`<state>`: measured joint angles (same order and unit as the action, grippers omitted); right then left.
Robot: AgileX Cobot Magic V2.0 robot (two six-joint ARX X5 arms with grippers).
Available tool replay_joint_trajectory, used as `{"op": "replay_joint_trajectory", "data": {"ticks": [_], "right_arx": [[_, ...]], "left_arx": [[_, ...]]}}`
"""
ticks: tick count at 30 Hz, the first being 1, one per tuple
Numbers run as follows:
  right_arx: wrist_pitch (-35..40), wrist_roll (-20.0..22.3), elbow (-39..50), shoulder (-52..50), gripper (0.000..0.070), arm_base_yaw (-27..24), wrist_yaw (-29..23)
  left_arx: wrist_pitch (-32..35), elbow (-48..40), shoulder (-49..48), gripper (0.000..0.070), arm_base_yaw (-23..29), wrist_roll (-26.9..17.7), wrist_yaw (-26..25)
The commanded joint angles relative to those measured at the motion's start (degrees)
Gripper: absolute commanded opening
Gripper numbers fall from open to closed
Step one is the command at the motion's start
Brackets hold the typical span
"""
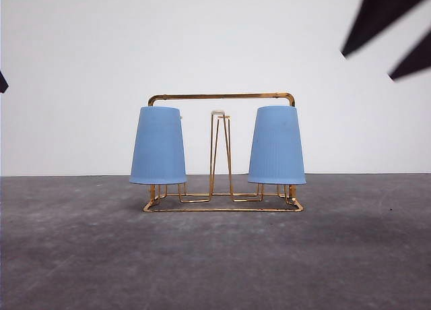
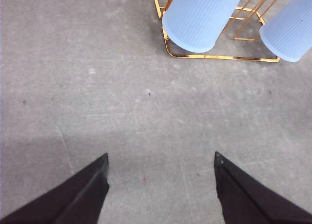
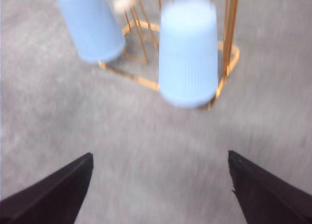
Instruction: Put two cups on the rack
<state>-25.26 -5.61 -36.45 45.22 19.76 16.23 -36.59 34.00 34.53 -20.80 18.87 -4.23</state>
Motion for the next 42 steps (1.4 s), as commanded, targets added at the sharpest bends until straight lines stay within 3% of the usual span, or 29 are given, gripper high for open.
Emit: {"op": "replay_joint_trajectory", "data": {"ticks": [1,5,9,10,11,12,13,14,31,36,42], "right_arx": [[1.76,-3.07,3.20,-1.94,0.0546,0.09,-0.21],[6.02,-5.16,9.49,-5.33,0.0546,0.09,-1.40],[6.43,-6.34,9.99,-5.49,0.0544,0.09,-1.27],[6.43,-6.35,9.99,-5.49,0.0497,0.09,-1.30],[6.48,-6.36,9.99,-5.49,0.0384,0.09,-1.32],[6.58,-6.35,9.99,-5.49,0.0203,0.10,-1.33],[6.51,-6.11,9.99,-5.48,0.0094,0.11,-1.36],[6.46,-5.99,9.99,-5.49,0.0040,0.12,-1.35],[6.87,-5.99,9.99,-5.65,0.0045,0.09,-1.31],[6.89,-5.99,9.99,-5.65,0.0045,0.09,-1.31],[6.87,-5.99,9.99,-5.65,0.0045,0.09,-1.31]], "left_arx": [[0.31,0.28,0.26,0.0393,-0.22,-0.87,0.24],[0.32,0.28,0.26,0.0394,-0.22,-2.71,0.23],[0.22,0.31,0.19,0.0392,-0.22,-3.20,0.19],[0.15,0.31,0.16,0.0331,-0.22,-3.19,-0.06],[0.15,0.31,0.15,0.0200,-0.22,-3.21,-0.36],[0.24,0.31,0.17,0.0000,-0.22,-3.28,-0.70],[0.68,0.32,0.24,0.0000,-0.22,-3.46,-0.64],[1.13,0.33,0.28,0.0000,-0.22,-3.57,-0.64],[1.88,0.34,-0.31,0.0000,-0.22,-3.64,-0.66],[2.55,-2.10,-5.15,0.0000,1.26,-9.44,-0.18],[13.71,-16.65,-19.11,0.0000,9.43,-17.73,-0.02]]}}
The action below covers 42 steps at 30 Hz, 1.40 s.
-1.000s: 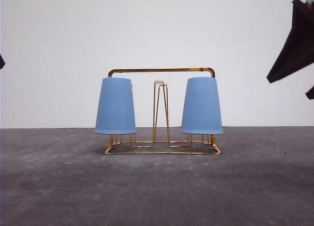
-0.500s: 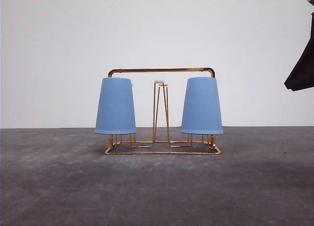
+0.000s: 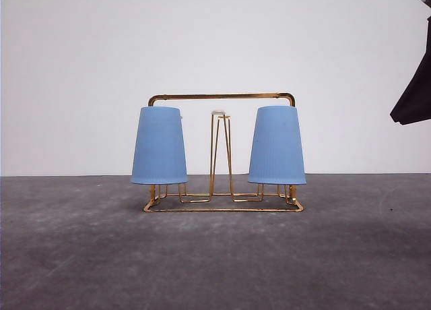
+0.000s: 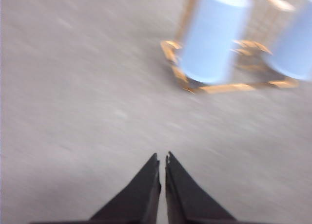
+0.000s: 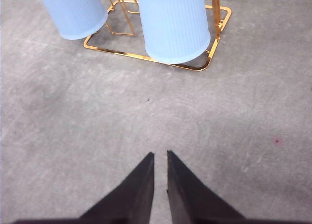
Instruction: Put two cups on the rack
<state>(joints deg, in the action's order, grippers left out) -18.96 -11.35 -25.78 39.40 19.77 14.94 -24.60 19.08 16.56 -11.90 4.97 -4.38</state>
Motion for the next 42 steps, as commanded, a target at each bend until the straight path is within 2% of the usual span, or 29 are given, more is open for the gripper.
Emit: {"op": "replay_joint_trajectory", "data": {"ticks": [1,3,7,12,15,17,37,39,42], "right_arx": [[0.58,-0.24,-0.68,0.17,0.0045,0.09,-0.02],[0.59,-0.24,-0.68,0.17,0.0045,0.09,-0.02],[0.59,-0.24,-0.68,0.17,0.0045,0.09,-0.02],[0.69,-0.24,-0.68,0.17,0.0045,0.11,0.00],[0.98,-0.24,-0.70,0.20,0.0045,0.09,0.00],[0.98,-0.22,-0.68,0.17,0.0045,0.10,0.01],[0.97,-0.19,-0.69,0.17,0.0045,0.09,-0.01],[0.98,3.26,-0.68,0.01,0.0045,0.03,-0.77],[0.78,7.09,0.55,-3.14,0.0045,-1.70,-4.77]], "left_arx": [[3.59,-4.27,-3.60,0.0000,2.03,-4.20,0.18],[6.37,-8.71,-8.29,0.0000,4.87,-4.33,0.23],[6.99,-13.83,-15.35,0.0000,8.72,-4.34,0.32],[8.26,-16.33,-16.40,0.0000,10.51,-4.58,1.08],[12.34,-17.66,-16.40,0.0000,11.87,-5.86,1.44],[14.20,-18.37,-16.42,0.0000,12.28,-5.61,1.43],[14.09,-18.37,-16.29,0.0000,12.22,-5.57,1.57],[14.09,-18.37,-16.29,0.0000,12.22,-5.57,1.57],[14.07,-18.37,-16.29,0.0000,12.22,-5.57,1.57]]}}
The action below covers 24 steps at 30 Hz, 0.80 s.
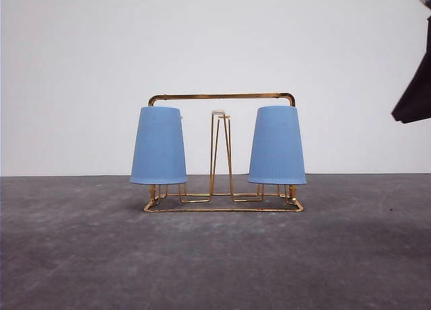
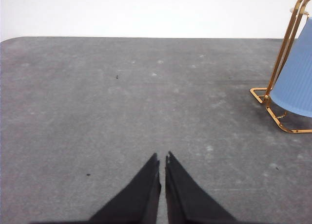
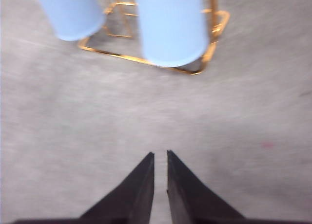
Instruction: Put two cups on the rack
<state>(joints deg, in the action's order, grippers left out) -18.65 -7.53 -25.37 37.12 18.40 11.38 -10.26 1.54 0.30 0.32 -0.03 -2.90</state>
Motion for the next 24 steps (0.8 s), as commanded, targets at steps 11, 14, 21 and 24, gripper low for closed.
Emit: {"op": "replay_joint_trajectory", "data": {"ticks": [11,14,21,24], "right_arx": [[7.06,4.41,17.91,-24.72,0.0045,-14.87,-8.87],[7.08,5.18,21.24,-30.29,0.0045,-16.79,-8.83],[11.08,4.55,24.66,-36.97,0.0045,-17.30,-8.81],[10.84,4.47,24.66,-36.91,0.0045,-17.28,-8.60]], "left_arx": [[-0.28,-0.81,-0.02,0.0000,0.00,-0.57,0.09],[-0.28,-0.81,-0.02,0.0000,0.00,-0.57,0.09],[-0.28,-0.79,0.01,0.0000,0.00,-0.57,0.09],[-0.37,-0.77,-0.11,0.0000,0.00,-0.57,0.09]]}}
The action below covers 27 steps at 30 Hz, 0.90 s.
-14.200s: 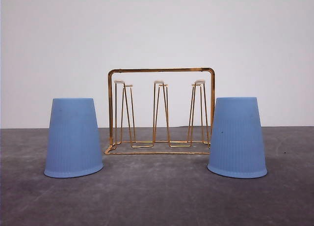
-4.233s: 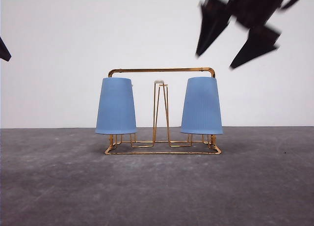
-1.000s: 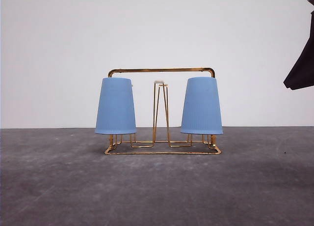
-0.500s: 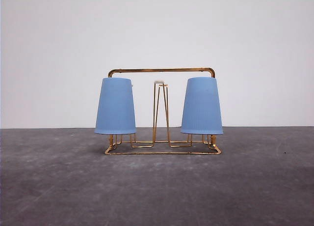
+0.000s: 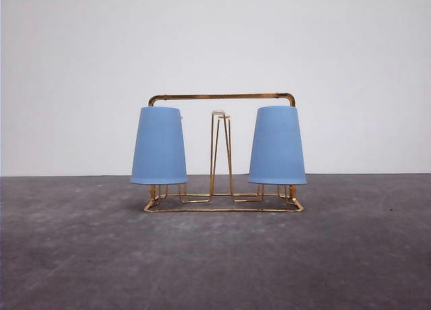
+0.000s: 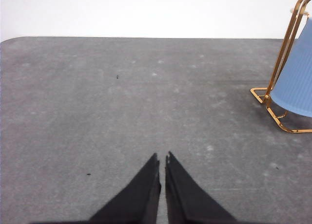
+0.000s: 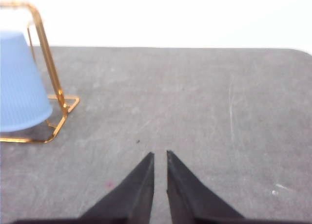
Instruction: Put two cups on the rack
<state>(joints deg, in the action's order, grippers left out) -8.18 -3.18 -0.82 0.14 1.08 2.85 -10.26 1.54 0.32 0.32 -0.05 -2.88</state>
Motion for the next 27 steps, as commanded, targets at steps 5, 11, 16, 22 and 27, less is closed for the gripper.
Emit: {"op": "replay_joint_trajectory", "data": {"ticks": [5,11,16,22,27], "right_arx": [[1.69,0.17,0.09,0.07,0.0045,0.07,0.09],[2.60,0.17,0.09,0.07,0.0045,0.07,0.09],[2.60,0.17,0.09,0.07,0.0045,0.07,0.09],[2.60,0.17,0.09,0.07,0.0045,0.07,0.09],[2.60,0.17,0.09,0.07,0.0045,0.07,0.09]], "left_arx": [[-0.42,-0.74,-0.13,0.0000,0.00,-0.55,0.09],[-0.42,-0.76,-0.13,0.0000,0.00,-0.55,0.07],[-0.42,-0.76,-0.13,0.0000,0.00,-0.55,0.07],[-0.42,-0.74,-0.13,0.0000,0.00,-0.55,0.07],[-0.42,-0.76,-0.13,0.0000,0.00,-0.55,0.07]]}}
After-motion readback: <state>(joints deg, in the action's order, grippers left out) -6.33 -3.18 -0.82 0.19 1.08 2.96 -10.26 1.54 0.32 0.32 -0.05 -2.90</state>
